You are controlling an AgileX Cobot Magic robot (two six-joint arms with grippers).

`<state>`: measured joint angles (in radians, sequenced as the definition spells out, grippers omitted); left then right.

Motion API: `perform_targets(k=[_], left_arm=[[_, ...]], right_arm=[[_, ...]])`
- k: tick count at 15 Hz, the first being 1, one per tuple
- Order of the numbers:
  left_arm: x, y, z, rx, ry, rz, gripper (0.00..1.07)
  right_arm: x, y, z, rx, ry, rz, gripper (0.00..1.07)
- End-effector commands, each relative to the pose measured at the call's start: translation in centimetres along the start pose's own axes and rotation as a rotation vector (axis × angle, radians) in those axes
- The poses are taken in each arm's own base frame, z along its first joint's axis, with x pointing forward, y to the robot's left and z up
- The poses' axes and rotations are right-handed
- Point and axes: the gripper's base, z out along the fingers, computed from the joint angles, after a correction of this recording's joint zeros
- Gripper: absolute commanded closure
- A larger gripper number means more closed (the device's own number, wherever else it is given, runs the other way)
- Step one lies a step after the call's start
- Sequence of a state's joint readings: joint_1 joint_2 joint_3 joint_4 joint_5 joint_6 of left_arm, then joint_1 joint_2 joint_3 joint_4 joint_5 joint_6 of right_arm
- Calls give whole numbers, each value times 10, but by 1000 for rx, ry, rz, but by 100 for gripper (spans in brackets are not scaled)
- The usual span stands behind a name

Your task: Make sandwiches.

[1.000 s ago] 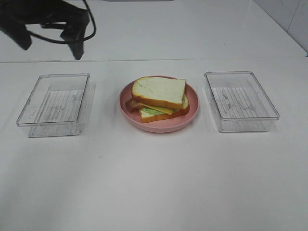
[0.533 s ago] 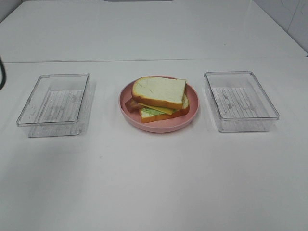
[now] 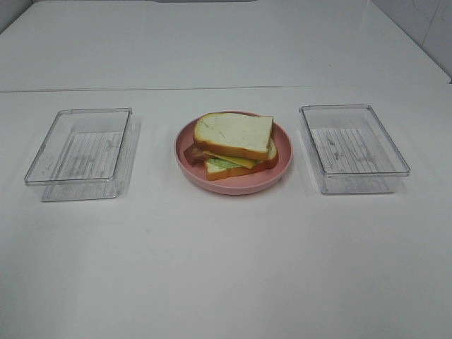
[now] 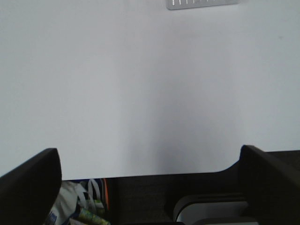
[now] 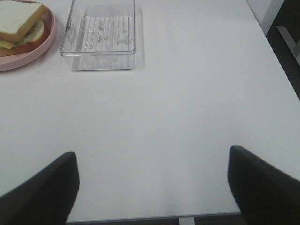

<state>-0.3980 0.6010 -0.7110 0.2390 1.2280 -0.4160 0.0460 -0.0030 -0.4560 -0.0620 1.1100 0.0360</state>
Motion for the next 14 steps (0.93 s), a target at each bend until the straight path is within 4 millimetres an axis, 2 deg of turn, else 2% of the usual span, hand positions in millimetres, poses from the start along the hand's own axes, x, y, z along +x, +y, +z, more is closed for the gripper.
perform_targets(k=[1, 2, 4, 6, 7, 11, 14], left_arm=[[32, 12, -6, 42, -82, -26, 12], [51, 18, -9, 72, -143, -26, 12], [62, 21, -8, 94, -186, 3, 12], [64, 18, -13, 158, -281, 35, 12], [63, 13, -9, 204, -305, 92, 12], [64, 3, -8, 287, -313, 225, 12], [65, 1, -8, 308, -310, 245, 12]], right_arm=[[2, 0, -2, 4, -36, -3, 22], [2, 0, -2, 4, -36, -3, 22], [2, 0, -2, 4, -36, -3, 22], [2, 0, -2, 4, -36, -3, 22], [2, 0, -2, 4, -36, -3, 22], [2, 0, -2, 3, -34, -3, 22], [2, 0, -2, 3, -34, -3, 22]])
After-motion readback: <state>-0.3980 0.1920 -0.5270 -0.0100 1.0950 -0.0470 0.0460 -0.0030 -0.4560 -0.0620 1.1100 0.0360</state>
